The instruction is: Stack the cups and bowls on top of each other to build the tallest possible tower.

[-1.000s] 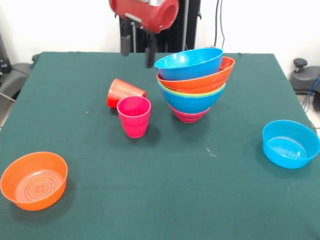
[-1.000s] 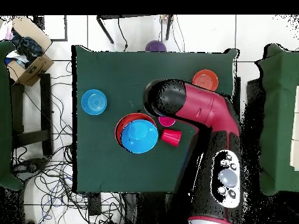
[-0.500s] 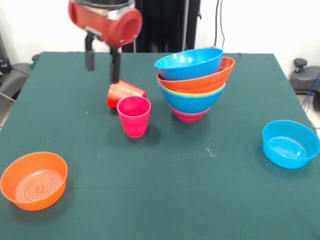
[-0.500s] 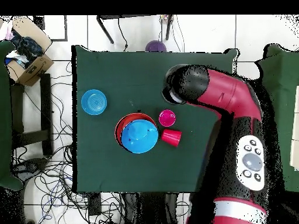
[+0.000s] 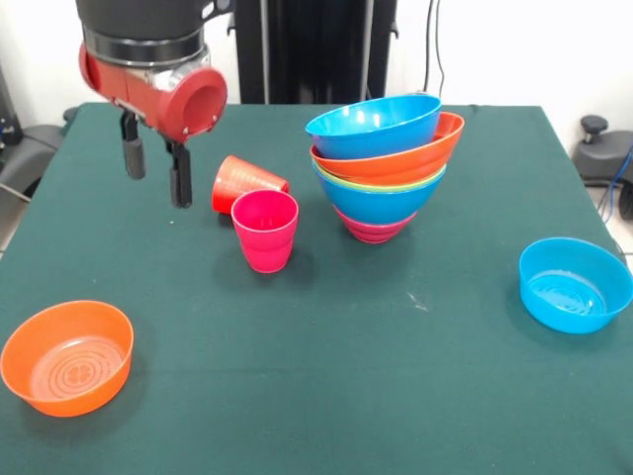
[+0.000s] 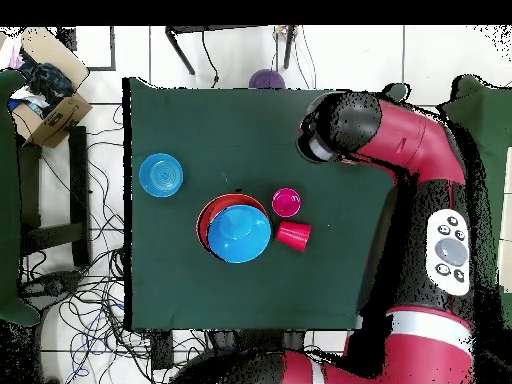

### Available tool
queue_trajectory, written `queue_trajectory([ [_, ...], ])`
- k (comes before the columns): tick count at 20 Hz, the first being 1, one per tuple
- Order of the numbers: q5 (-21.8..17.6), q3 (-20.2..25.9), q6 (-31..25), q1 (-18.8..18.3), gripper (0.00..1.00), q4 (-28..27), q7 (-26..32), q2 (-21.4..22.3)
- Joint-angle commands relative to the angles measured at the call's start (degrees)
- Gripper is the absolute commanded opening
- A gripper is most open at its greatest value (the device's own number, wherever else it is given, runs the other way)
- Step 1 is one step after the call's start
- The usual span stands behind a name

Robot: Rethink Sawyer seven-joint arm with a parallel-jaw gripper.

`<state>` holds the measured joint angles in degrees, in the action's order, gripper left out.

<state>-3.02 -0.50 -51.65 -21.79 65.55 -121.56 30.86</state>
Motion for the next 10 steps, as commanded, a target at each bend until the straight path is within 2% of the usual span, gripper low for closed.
queue_trajectory([
  [1,-4.7,8.6,-7.6,-0.8,1.0,-6.3,16.7,-4.5],
  [6,-4.9,10.6,-9.9,-1.5,1.0,-12.7,18.2,-7.7],
  [8,-5.7,11.2,-11.5,-1.9,1.0,-16.6,20.1,-9.6],
  [9,-5.8,11.4,-11.3,-2.1,1.0,-16.2,20.8,-9.5],
  [10,-6.0,11.9,-12.6,-2.2,1.0,-18.2,22.2,-10.2],
])
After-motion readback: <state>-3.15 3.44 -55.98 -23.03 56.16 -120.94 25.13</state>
